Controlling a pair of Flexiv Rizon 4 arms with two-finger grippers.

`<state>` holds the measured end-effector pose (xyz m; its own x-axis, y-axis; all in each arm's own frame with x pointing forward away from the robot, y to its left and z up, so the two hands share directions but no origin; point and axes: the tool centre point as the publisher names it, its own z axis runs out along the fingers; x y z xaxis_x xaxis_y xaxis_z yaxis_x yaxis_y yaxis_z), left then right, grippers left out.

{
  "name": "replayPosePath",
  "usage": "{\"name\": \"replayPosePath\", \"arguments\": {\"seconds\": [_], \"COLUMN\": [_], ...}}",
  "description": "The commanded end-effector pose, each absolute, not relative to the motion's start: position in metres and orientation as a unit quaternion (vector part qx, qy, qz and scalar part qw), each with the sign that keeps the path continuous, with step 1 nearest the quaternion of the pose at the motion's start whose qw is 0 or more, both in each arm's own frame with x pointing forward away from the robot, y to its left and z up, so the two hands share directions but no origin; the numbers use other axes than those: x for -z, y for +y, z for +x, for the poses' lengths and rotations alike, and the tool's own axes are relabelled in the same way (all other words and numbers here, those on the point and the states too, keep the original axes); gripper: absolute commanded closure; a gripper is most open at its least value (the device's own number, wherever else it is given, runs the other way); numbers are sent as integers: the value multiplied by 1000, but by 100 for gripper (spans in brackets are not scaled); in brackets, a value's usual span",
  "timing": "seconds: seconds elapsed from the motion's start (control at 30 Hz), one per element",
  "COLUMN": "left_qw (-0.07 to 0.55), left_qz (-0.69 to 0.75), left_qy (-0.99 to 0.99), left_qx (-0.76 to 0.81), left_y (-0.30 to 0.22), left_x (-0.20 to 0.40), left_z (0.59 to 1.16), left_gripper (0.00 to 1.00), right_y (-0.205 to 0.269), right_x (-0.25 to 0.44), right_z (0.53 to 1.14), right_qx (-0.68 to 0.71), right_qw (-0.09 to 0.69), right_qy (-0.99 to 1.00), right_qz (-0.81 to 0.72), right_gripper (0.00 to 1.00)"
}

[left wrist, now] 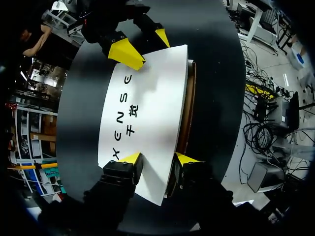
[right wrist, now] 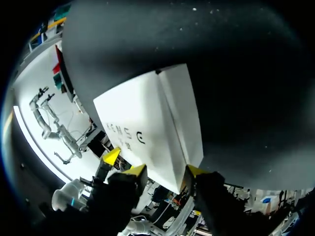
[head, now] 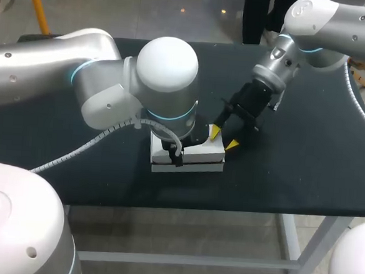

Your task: Assemble the packaging by folding the flat box into shape, placing the metal phone stand inside, and closing the box properly

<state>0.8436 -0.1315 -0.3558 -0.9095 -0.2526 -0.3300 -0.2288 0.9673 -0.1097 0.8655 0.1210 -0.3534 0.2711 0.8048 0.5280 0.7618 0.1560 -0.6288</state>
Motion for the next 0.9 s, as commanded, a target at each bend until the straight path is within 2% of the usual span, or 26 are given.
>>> {"name": "replayPosePath", "arguments": {"seconds": [0.03,0.2,0.27,0.37,0.5,0.9], "left_qw": [173,171,171,171,171,171], "left_qz": [-124,-124,-124,-123,-122,-122], "left_qy": [977,977,977,977,977,977], "left_qx": [33,34,34,34,33,31], "left_y": [-132,-132,-133,-133,-133,-132], "left_x": [358,358,358,358,359,359], "left_z": [844,844,844,844,843,841], "left_gripper": [55,55,55,55,55,54], "right_y": [120,118,116,114,111,119], "right_x": [352,349,346,342,336,329], "right_z": [863,861,859,857,853,836], "right_qx": [-20,-10,-2,6,25,52], "right_qw": [461,458,457,454,447,423], "right_qy": [-603,-606,-607,-608,-611,-639], "right_qz": [-650,-651,-651,-652,-653,-640], "right_gripper": [49,51,54,68,99,100]}}
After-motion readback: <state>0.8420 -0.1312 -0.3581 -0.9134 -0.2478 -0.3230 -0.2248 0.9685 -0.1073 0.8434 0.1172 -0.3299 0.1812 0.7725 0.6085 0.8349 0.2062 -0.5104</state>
